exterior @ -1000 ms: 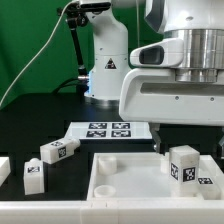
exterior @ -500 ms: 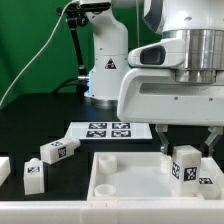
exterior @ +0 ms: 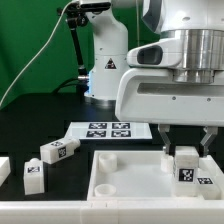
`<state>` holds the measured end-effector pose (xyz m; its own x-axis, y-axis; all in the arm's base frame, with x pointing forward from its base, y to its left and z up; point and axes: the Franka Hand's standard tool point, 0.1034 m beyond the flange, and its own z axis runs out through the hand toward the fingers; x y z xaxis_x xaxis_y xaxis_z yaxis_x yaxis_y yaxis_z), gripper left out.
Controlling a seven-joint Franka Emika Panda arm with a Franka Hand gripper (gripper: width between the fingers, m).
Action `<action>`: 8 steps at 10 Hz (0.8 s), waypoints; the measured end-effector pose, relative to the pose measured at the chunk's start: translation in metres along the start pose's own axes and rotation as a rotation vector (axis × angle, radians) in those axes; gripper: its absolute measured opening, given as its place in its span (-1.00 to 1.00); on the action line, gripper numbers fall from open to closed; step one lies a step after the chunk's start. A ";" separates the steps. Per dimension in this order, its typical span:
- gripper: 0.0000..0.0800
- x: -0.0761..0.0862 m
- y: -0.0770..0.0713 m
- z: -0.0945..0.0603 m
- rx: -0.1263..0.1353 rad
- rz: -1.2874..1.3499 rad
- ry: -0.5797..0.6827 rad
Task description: Assemble one leg
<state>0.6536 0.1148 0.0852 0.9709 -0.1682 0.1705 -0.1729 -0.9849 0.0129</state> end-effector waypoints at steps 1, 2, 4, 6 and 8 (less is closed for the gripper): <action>-0.30 -0.001 0.002 0.000 -0.002 0.087 -0.001; -0.30 -0.001 0.005 0.000 -0.010 0.195 -0.001; -0.30 -0.004 0.010 0.000 -0.017 0.431 -0.006; -0.29 -0.004 0.014 0.000 -0.025 0.567 -0.005; -0.29 -0.004 0.015 -0.001 -0.035 0.554 -0.002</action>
Offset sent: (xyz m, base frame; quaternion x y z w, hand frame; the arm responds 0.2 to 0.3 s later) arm -0.0145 0.0074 -0.0145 0.0227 -0.0337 0.2785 0.9596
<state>0.6474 0.1005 0.0858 0.7333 -0.6611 0.1591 -0.6634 -0.7469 -0.0459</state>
